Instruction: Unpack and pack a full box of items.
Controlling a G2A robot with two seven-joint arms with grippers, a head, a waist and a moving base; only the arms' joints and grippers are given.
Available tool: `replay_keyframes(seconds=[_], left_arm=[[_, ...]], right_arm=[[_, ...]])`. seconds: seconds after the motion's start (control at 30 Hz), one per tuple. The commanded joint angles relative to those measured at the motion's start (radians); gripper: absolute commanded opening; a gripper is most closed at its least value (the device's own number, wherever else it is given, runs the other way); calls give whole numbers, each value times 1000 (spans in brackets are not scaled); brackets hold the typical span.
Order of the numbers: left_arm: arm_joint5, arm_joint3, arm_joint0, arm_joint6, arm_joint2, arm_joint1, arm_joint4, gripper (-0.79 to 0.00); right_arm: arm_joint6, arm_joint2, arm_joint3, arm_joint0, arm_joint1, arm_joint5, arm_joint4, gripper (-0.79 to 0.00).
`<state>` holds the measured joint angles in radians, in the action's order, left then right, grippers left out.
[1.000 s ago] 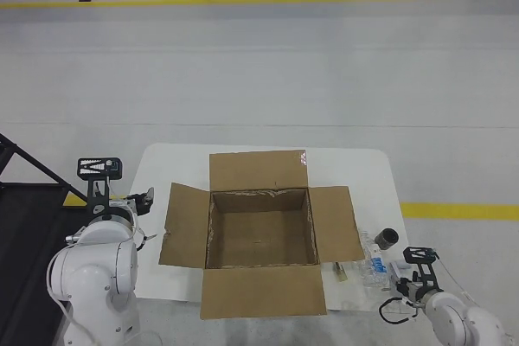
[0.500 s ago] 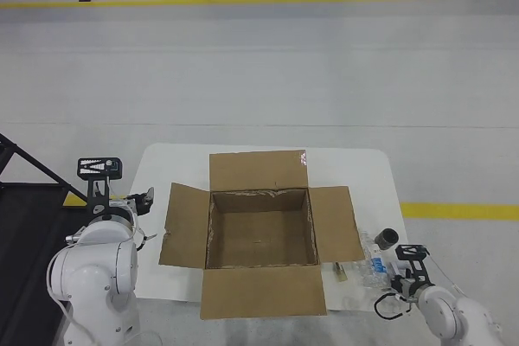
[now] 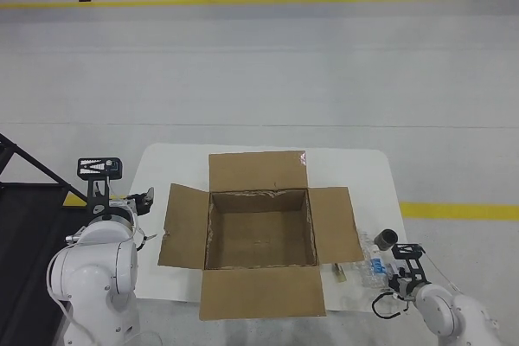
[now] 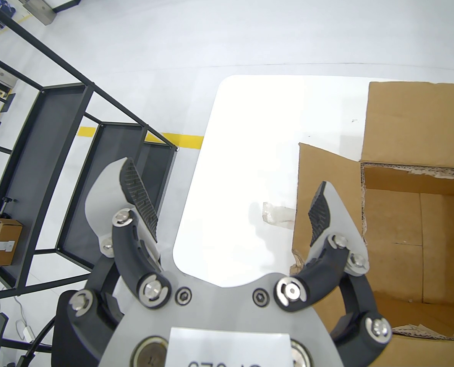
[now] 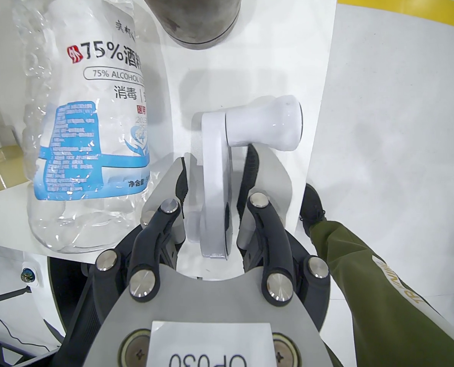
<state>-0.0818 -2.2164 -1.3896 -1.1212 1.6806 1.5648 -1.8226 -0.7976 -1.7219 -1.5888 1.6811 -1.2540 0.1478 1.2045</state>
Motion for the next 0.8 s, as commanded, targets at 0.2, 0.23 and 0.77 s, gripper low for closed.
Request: replay_keyframes(seconds=[0.2,0.23,0.77], left_arm=[[0,0,0,0,0,0,0,0],[0,0,0,0,0,0,0,0],[0,0,0,0,0,0,0,0]], right_arm=[[-1,-19,-29,13,5,-13,-29,-785],[7,-28,-38,17,5,-20,-48,-785],[260,-283,-420,159,-14,3,-759,-785]])
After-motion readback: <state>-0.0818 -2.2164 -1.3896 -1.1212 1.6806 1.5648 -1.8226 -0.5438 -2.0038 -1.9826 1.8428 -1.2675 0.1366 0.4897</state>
